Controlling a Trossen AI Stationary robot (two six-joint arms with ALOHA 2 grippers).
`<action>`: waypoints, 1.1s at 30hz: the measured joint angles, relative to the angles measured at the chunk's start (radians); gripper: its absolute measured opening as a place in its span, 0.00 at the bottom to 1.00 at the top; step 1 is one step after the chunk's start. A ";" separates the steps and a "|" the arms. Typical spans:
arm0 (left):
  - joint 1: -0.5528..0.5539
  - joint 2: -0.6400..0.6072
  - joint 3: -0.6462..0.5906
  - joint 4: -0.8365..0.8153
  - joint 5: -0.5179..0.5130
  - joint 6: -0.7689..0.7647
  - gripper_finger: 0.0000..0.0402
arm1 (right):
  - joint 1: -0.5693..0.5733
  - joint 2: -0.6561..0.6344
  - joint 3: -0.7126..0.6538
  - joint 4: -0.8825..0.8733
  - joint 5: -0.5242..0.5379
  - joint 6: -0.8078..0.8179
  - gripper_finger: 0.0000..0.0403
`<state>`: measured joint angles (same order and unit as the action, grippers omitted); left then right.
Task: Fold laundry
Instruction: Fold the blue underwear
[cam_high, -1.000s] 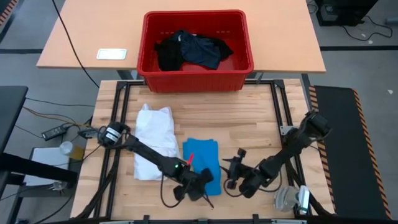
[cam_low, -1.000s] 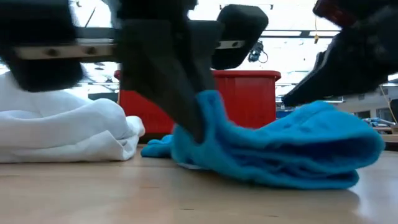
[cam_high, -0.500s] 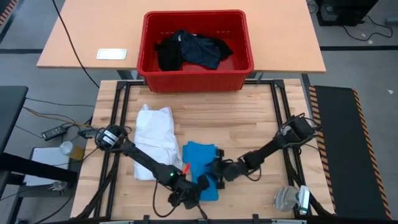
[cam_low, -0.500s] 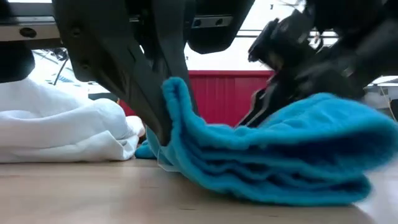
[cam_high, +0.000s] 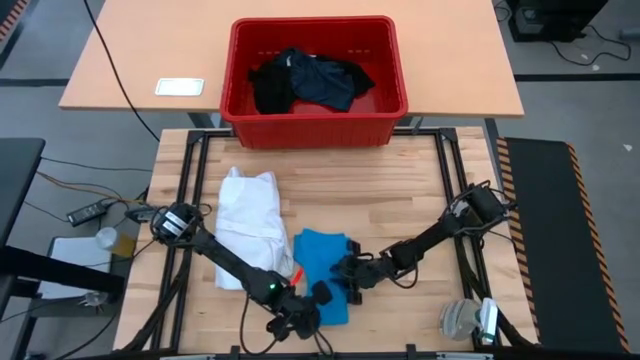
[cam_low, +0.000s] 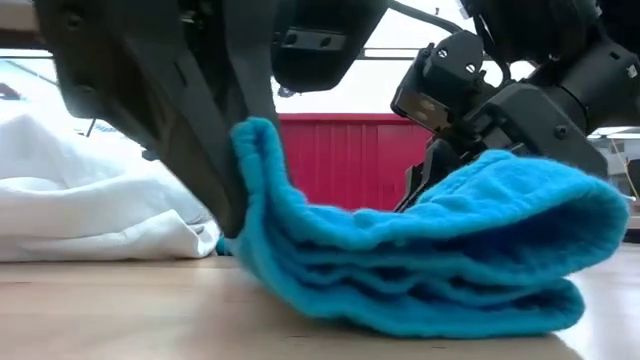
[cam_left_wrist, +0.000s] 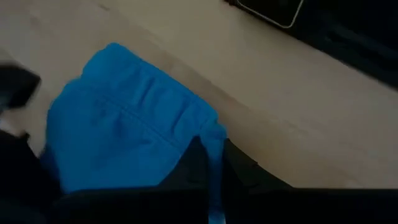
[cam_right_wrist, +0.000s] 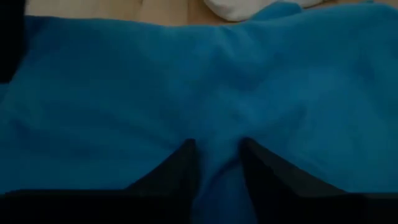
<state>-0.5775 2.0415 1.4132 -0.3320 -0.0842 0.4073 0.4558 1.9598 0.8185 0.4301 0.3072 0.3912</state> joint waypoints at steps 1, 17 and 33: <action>-0.001 -0.006 0.000 -0.010 0.000 -0.026 0.03 | 0.003 0.000 0.000 0.000 -0.010 0.002 0.34; 0.056 -0.133 0.000 -0.082 -0.117 -0.270 0.03 | 0.080 0.000 -0.001 -0.009 -0.012 0.069 0.34; 0.031 -0.017 -0.001 -0.032 0.054 -0.244 0.24 | 0.054 0.001 -0.001 -0.039 0.014 0.165 0.34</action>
<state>-0.5469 2.0249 1.4124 -0.3639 -0.0298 0.1633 0.5095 1.9606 0.8171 0.3913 0.3216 0.5563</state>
